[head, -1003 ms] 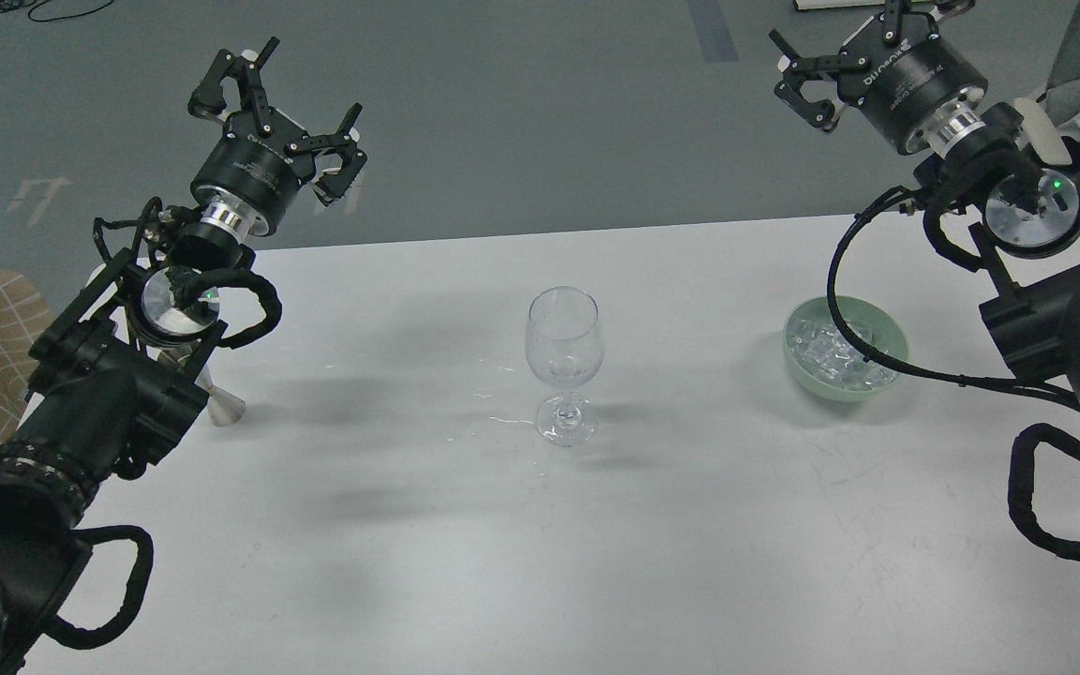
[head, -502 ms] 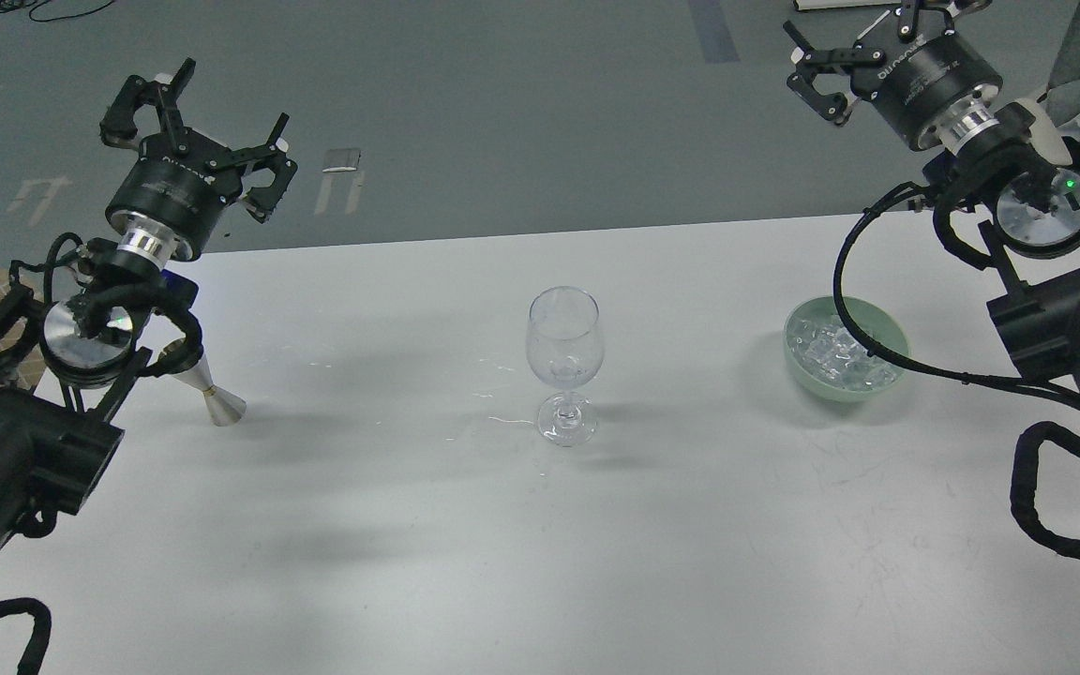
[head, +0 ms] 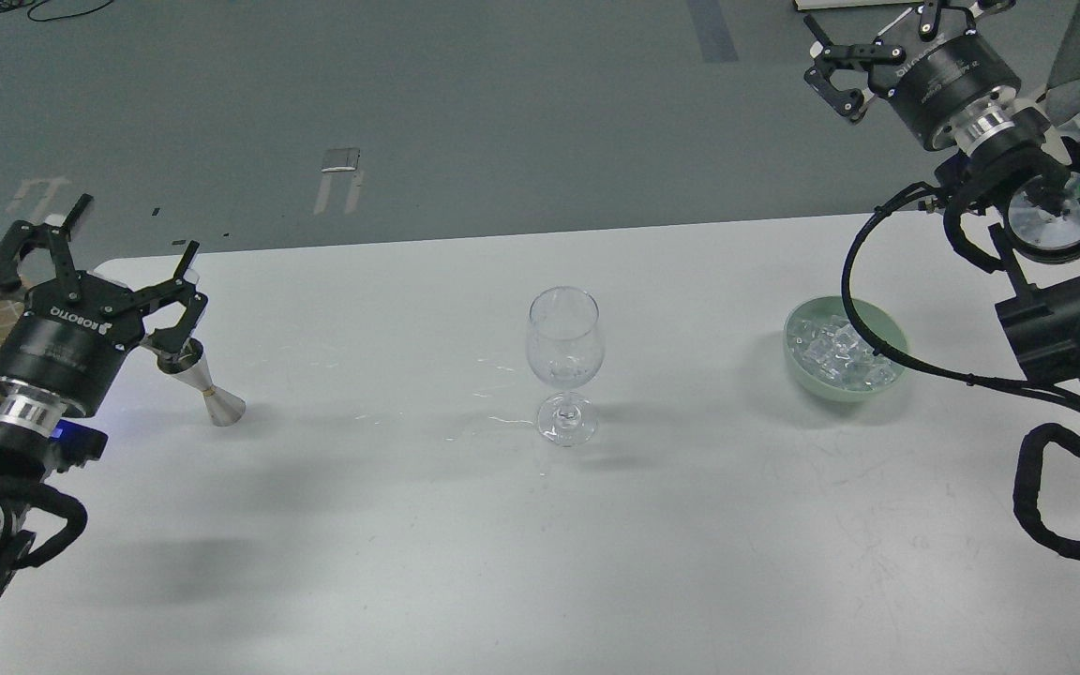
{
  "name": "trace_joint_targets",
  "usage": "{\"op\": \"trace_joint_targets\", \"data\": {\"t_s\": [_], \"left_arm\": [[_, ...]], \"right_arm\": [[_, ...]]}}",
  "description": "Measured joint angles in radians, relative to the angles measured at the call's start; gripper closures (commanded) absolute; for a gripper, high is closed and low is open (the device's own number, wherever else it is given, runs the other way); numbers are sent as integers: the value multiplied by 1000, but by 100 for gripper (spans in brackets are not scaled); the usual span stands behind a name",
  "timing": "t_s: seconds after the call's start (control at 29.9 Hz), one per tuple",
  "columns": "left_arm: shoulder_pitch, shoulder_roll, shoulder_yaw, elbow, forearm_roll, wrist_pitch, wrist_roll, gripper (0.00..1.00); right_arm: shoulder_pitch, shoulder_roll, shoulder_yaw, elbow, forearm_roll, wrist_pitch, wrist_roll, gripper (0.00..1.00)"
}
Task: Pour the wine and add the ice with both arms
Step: 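Release the jigger on the table and move the left gripper back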
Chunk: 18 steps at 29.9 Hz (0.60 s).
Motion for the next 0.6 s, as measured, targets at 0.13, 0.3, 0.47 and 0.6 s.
{"op": "trace_joint_targets", "data": {"t_s": [0.13, 0.3, 0.47, 0.6], "left_arm": [[173, -44, -98, -63, 1, -11, 0, 36], [293, -111, -131, -67, 5, -29, -4, 35], [297, -189, -127, 10, 21, -30, -7, 34], [233, -205, -114, 77, 35, -27, 6, 38]], "right_arm": [[-4, 0, -4, -4, 0, 0, -5, 0], [-19, -3, -4, -7, 0, -2, -9, 0], [-34, -16, -4, -7, 0, -5, -9, 0], [-41, -29, -4, -6, 0, -20, -9, 0]]}}
